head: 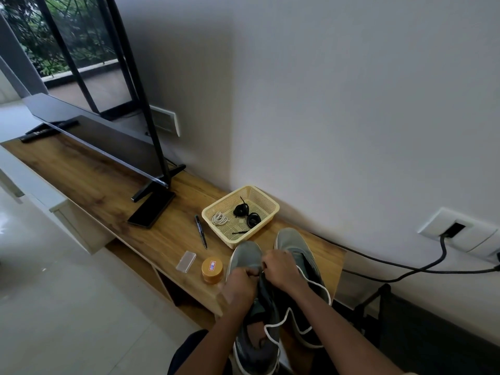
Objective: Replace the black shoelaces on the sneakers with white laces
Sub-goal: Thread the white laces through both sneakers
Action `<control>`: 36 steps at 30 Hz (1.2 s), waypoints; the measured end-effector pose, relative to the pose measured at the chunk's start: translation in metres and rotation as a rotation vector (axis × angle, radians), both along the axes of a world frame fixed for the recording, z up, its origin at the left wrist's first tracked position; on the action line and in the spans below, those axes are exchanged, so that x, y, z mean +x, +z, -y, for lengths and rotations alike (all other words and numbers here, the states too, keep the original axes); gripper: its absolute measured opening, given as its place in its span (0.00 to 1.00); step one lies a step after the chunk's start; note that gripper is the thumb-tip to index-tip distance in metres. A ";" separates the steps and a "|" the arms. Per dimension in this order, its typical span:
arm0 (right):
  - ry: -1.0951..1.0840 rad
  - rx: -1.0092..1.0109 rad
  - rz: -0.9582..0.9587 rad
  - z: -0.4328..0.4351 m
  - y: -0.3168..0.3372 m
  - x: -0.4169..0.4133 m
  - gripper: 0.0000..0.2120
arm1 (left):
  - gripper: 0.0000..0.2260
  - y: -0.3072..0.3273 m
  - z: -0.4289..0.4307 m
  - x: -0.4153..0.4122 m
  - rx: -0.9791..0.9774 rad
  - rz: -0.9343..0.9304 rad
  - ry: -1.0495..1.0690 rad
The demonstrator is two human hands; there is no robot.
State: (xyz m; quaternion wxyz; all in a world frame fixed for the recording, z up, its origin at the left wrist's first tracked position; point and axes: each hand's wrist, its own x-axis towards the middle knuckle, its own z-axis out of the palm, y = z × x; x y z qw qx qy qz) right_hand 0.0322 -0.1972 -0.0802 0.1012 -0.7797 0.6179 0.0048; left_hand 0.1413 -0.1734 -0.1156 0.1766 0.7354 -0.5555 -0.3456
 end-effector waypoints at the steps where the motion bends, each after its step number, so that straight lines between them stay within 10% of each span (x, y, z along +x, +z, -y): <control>1: 0.005 0.005 0.002 0.000 -0.001 0.001 0.09 | 0.11 0.001 -0.001 -0.001 -0.003 0.012 0.001; 19: -0.131 -0.162 0.070 -0.045 0.018 0.013 0.12 | 0.10 0.009 0.018 0.014 -0.075 0.326 -0.473; 29: -0.365 -0.142 0.131 -0.086 0.005 0.033 0.02 | 0.06 0.014 0.017 0.045 -0.088 -0.228 -0.266; 36: -0.387 -0.156 0.138 -0.082 -0.006 0.033 0.19 | 0.06 0.031 0.004 0.071 -0.129 -0.617 0.294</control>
